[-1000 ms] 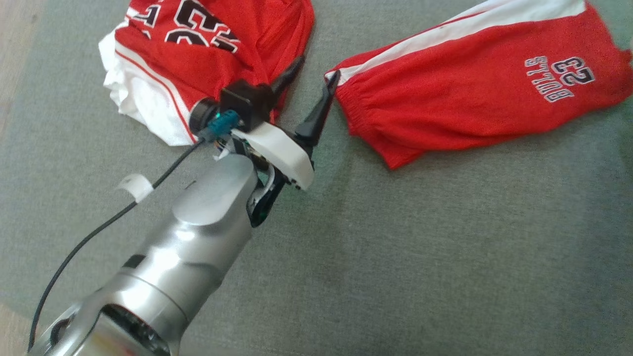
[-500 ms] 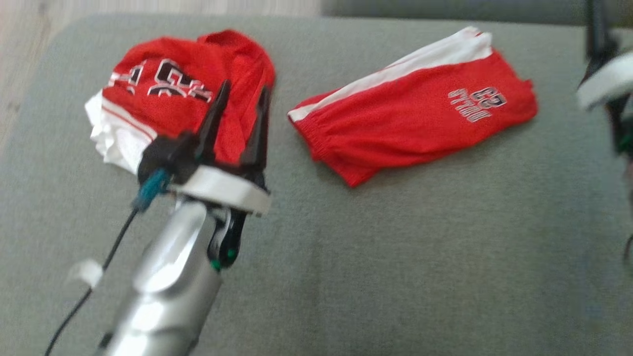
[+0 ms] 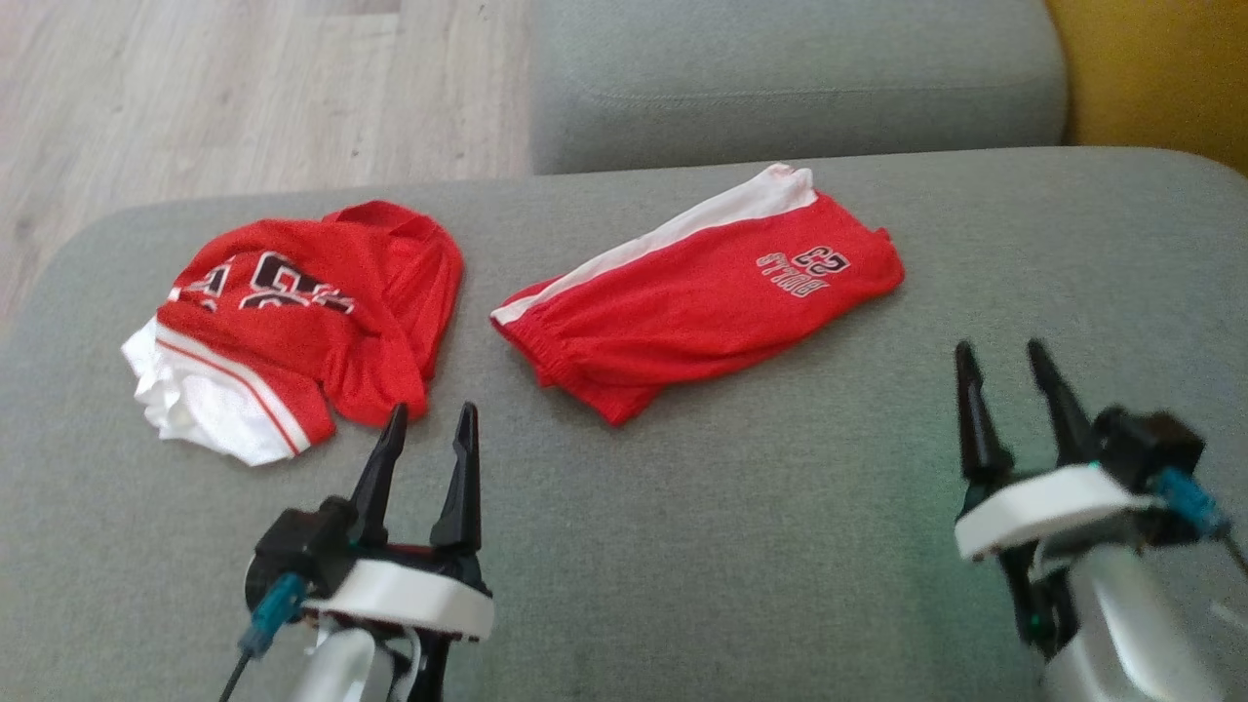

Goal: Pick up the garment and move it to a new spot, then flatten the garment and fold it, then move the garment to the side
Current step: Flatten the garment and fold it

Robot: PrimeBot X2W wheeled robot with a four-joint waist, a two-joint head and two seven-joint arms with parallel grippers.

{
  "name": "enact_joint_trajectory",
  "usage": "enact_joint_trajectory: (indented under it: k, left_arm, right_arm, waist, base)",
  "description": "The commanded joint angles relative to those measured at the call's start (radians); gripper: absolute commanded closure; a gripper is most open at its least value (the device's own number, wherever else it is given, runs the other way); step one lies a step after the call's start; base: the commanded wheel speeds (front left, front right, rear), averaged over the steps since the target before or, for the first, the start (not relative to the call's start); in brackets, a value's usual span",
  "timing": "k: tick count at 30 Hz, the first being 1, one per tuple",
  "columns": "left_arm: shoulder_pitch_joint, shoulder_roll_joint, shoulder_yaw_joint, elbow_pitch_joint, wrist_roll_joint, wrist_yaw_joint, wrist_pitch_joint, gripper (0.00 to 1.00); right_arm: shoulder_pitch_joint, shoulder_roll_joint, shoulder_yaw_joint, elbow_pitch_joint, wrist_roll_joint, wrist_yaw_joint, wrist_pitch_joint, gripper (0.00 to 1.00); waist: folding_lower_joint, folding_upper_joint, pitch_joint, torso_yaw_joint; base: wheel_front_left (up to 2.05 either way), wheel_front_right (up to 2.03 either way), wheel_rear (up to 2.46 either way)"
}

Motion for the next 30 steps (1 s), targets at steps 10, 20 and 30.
enact_joint_trajectory:
  k: [10,20,30]
  left_arm:
    - [0.010,-0.006,0.082,-0.074,0.035,-0.020,-0.008,0.00]
    - [-0.042,-0.006,0.060,-0.095,0.025,-0.028,-0.008,0.00]
    - [-0.125,-0.007,0.019,-0.106,0.004,-0.031,-0.008,0.00]
  right_arm:
    - [0.030,0.054,-0.004,-0.073,-0.070,-0.001,-0.011,0.00]
    - [-0.022,0.066,-0.007,-0.089,-0.100,-0.001,-0.010,0.00]
    - [-0.265,0.069,-0.111,0.030,-0.139,-0.001,0.104,0.00]
  waist:
    - [0.0002,-0.0001,0.012,-0.023]
    - [0.0002,-0.0001,0.100,0.012]
    - [0.0002,-0.0001,0.204,0.108]
  base:
    - [0.00,0.00,0.00]
    - [0.00,0.00,0.00]
    - [0.00,0.00,0.00]
